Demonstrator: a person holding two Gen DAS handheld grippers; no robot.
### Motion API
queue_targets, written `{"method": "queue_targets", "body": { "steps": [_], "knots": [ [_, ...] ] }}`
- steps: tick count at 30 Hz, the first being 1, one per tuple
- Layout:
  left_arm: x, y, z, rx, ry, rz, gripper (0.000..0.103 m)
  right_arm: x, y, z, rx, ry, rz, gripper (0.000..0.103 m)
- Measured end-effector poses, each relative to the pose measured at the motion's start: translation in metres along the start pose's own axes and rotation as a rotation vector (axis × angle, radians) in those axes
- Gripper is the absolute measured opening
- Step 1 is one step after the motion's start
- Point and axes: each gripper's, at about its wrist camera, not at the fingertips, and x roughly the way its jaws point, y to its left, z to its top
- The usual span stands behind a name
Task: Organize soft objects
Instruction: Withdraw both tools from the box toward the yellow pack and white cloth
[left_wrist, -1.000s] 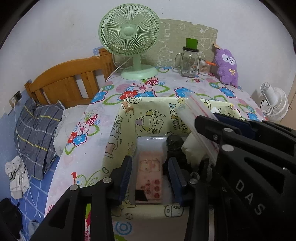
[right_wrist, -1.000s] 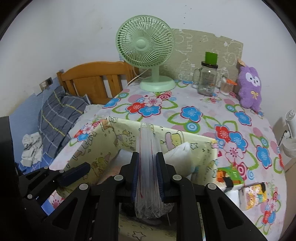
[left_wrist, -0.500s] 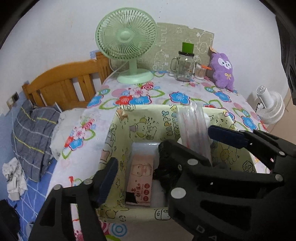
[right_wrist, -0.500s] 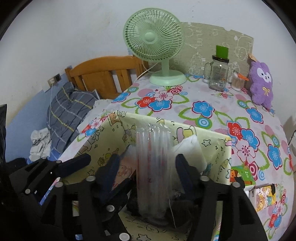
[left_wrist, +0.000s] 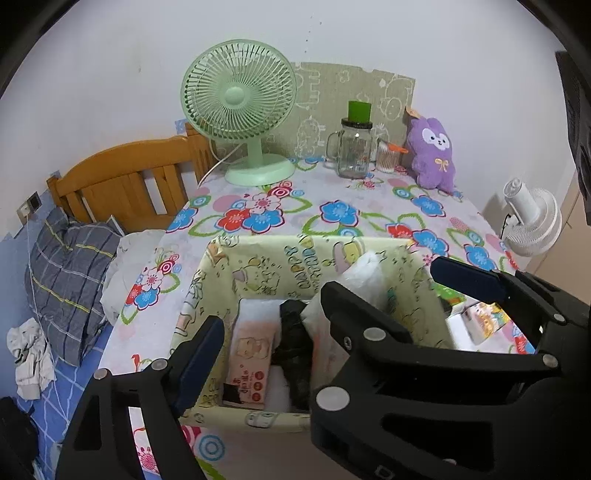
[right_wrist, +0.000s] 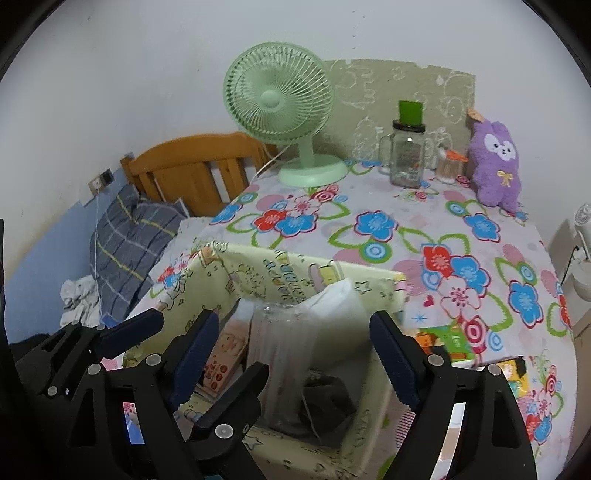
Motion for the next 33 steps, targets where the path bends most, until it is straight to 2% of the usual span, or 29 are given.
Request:
{"method": "queue_targets", "body": {
  "steps": [13, 33],
  "knots": [
    [-0.023, -0.033, 0.006, 0.009, -0.061, -0.003, 0.089, -0.038, -0.026, 0.001, 0.024, -0.058, -0.049, 0.088],
    [-0.041, -0.098, -0.002, 0.052, -0.128, -0.079, 0.089, -0.092, -0.079, -0.020, 0.066, -0.129, -0.165, 0.089]
  ]
}}
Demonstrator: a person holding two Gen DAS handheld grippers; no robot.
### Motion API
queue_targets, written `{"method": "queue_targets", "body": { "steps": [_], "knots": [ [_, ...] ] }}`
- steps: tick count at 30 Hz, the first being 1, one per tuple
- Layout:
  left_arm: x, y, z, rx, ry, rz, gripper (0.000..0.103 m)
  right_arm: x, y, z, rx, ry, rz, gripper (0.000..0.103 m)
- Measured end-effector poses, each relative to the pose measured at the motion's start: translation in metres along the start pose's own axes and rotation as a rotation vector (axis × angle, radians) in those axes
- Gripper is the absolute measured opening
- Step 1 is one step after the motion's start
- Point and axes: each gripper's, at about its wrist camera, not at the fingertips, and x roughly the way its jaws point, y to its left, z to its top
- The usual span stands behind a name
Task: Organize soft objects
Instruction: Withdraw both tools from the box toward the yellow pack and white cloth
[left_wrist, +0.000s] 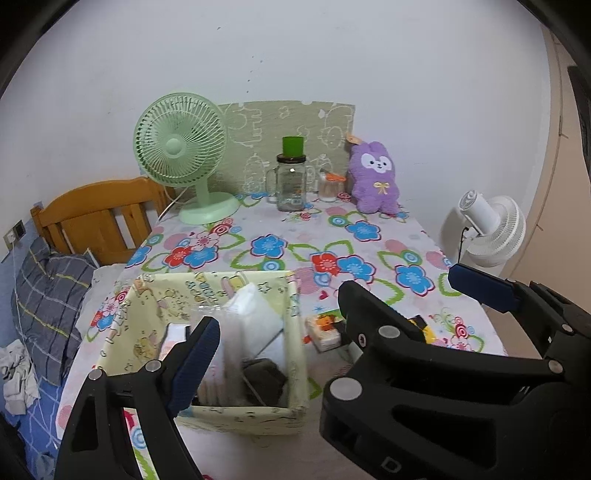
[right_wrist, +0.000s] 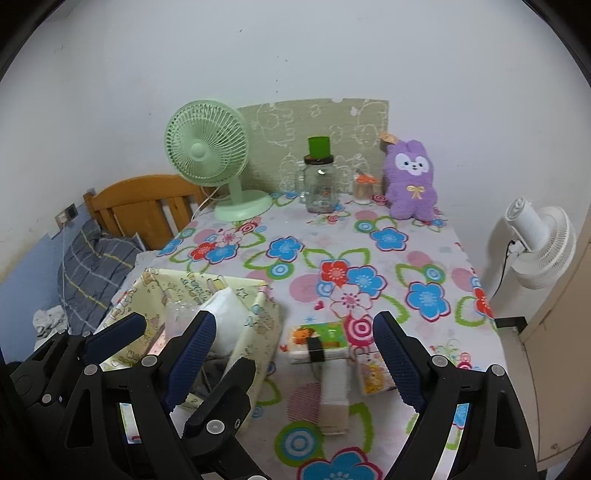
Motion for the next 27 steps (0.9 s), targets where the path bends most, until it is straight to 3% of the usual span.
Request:
{"method": "queue_targets", "body": {
  "steps": [12, 27],
  "knots": [
    [0.002, -0.037, -0.005, 0.019, -0.011, -0.029, 0.090, -0.016, -0.034, -0.010, 0.022, -0.027, -0.047, 0.089],
    [0.025, -0.060, -0.027, 0.002, 0.031, -0.058, 0.090, -0.003, -0.062, -0.036, 0.042, 0.003, -0.058, 0.089]
  ]
}}
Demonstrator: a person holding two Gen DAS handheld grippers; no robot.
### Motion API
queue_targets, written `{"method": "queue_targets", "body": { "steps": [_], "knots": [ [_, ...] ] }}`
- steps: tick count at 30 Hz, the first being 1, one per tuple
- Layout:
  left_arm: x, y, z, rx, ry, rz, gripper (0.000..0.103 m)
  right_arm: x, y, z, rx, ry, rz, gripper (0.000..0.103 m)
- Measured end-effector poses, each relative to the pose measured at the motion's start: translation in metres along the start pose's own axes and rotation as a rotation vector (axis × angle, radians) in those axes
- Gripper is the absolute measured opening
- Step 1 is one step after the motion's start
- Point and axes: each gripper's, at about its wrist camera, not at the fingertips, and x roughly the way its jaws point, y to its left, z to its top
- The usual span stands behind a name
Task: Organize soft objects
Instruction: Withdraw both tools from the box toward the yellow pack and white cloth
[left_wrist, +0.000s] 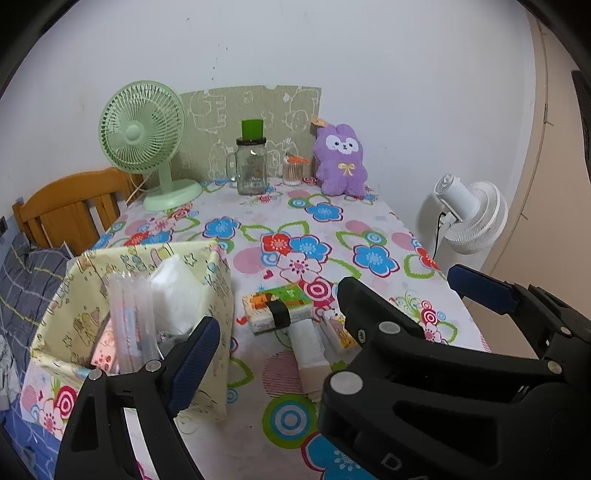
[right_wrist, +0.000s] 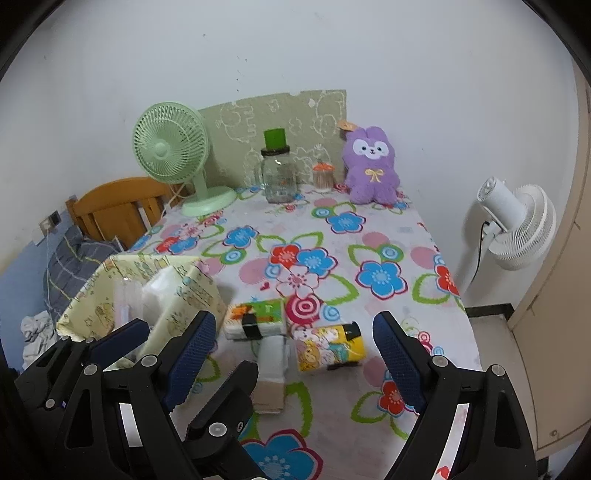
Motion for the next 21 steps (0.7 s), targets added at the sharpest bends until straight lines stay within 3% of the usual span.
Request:
{"method": "queue_targets", "body": {
  "steps": [13, 21],
  "knots": [
    [0.032, -0.012, -0.017, -0.027, 0.059, 0.012, 0.090, 0.029, -0.020, -0.019, 0.018, 0.053, -0.025, 0.089],
    [0.052, -0.018, -0.021, -0.026, 0.069, 0.084, 0.091, 0.054, -0.033, -0.025, 0.021, 0.087, -0.025, 0.089]
  ]
}}
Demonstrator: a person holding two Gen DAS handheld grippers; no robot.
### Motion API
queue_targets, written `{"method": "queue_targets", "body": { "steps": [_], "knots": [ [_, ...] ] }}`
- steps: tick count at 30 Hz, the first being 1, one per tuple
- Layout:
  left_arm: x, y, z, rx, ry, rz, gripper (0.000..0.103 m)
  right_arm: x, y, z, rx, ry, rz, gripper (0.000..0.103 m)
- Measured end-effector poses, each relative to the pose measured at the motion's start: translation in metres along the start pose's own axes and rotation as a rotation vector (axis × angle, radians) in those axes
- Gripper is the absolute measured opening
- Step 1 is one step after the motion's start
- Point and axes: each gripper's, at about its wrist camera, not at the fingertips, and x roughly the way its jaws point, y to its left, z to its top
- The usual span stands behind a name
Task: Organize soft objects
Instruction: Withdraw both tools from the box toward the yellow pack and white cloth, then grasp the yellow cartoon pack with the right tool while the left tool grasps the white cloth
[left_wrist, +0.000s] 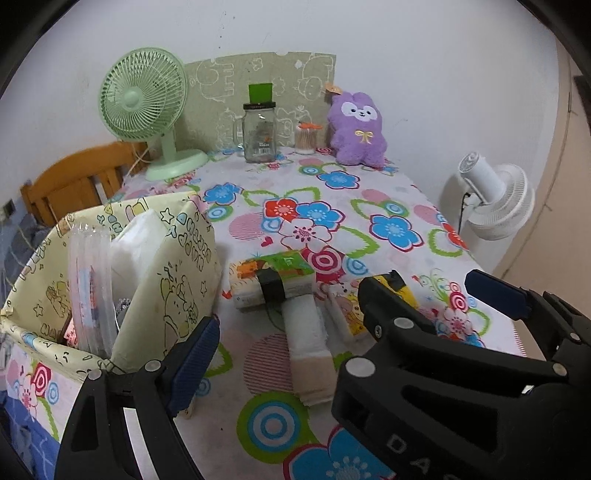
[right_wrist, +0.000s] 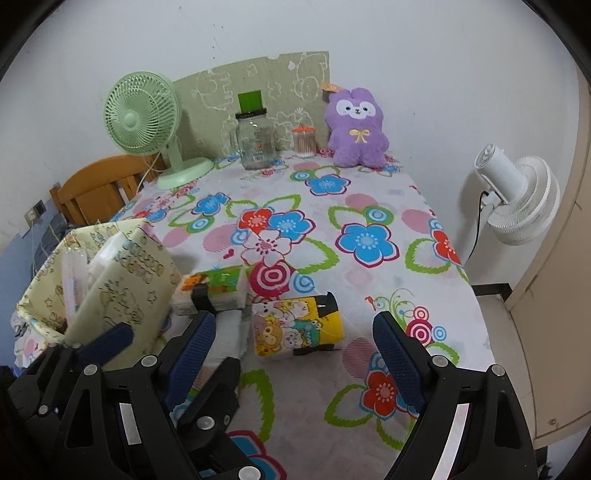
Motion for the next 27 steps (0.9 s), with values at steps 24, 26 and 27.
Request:
{"method": "queue_targets", "body": {
  "steps": [24, 26, 27],
  "knots": [
    [0.039, -0.006, -0.017, -0.120, 0.092, 0.091, 0.092, 0.049, -0.022, -0.011, -0.016, 0.068, 0.102, 0.089],
    [0.039, -0.003, -0.021, -0.148, 0.093, 0.100, 0.092, 0.051, -0.019, -0.011, -0.037, 0.075, 0.131, 0.089],
    [0.040, -0.002, -0.021, -0.155, 0.100, 0.101, 0.092, 0.053, -0.016, -0.011, -0.053, 0.078, 0.131, 0.089]
  ]
}}
